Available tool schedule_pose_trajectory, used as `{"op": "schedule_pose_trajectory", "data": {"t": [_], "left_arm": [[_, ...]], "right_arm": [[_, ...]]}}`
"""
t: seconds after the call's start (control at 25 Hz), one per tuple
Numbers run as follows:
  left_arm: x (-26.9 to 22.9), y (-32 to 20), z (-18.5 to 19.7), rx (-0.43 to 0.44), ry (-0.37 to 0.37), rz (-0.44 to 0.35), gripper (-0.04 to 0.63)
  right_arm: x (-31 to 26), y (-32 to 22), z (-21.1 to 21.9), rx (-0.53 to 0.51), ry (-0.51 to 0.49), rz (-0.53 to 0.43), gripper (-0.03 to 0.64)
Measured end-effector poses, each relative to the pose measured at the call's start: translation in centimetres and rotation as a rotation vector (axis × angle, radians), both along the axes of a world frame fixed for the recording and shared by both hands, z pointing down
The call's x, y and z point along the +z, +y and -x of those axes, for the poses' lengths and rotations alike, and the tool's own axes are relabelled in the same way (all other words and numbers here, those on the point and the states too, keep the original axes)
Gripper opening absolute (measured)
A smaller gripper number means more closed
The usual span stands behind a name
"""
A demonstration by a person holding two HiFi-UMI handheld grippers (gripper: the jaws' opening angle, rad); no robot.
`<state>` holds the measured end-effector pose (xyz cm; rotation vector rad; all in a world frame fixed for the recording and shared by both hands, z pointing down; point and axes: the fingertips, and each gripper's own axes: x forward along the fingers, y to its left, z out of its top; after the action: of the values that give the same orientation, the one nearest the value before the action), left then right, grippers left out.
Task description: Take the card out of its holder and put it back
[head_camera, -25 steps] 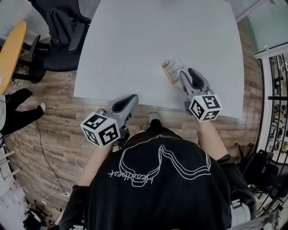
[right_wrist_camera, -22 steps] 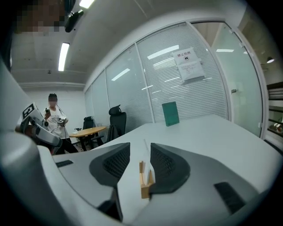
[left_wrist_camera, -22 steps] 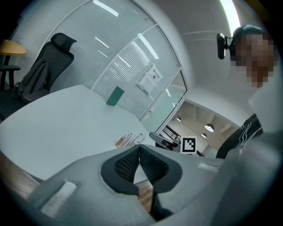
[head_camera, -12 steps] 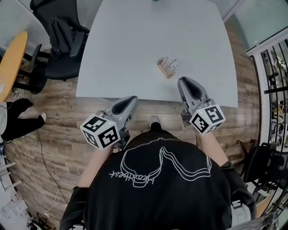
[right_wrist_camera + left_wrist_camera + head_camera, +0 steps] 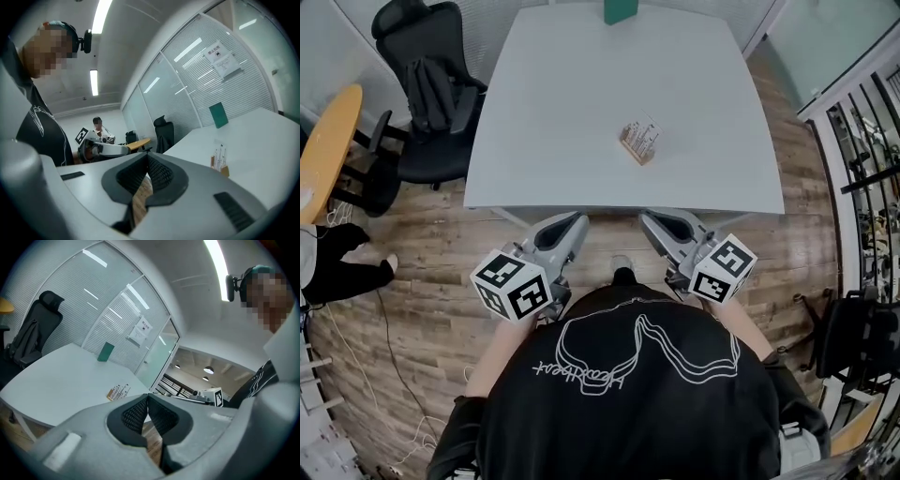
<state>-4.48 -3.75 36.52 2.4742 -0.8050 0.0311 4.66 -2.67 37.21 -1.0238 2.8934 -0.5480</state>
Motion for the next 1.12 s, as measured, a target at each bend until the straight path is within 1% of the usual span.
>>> {"op": "schedule_pose_trajectory", "data": {"t": [0.12, 0.28, 0.48, 0.76, 0.96, 1.12], "left_arm": [[-0.8, 1.0, -0.4, 0.015, 0.005, -0.017, 0.014], [-1.9, 1.8, -0.5, 0.031, 0.008, -0.047, 0.014], [-2.8, 3.2, -0.1, 0.039, 0.015, -0.08, 0.014], [-2.3, 3.0, 0.5, 0.031, 0.022, -0.066, 0.014], [-1.7, 3.9, 0.5, 0.047, 0.03, -0.063, 0.014], [-1.4, 4.4, 0.4, 0.054, 0.023, -0.078, 0.014]], "right_arm": [[0.0, 1.7, 0.4, -0.02, -0.025, 0.028, 0.009], [-0.9, 2.4, 0.6, -0.027, -0.077, 0.043, 0.009], [-1.5, 3.5, 1.3, -0.027, -0.055, 0.016, 0.008], [-0.5, 3.6, 1.6, -0.019, -0.074, 0.045, 0.008], [0.5, 4.0, 2.0, -0.004, -0.125, 0.093, 0.008], [0.9, 4.0, 2.5, -0.023, -0.123, 0.102, 0.009]]}}
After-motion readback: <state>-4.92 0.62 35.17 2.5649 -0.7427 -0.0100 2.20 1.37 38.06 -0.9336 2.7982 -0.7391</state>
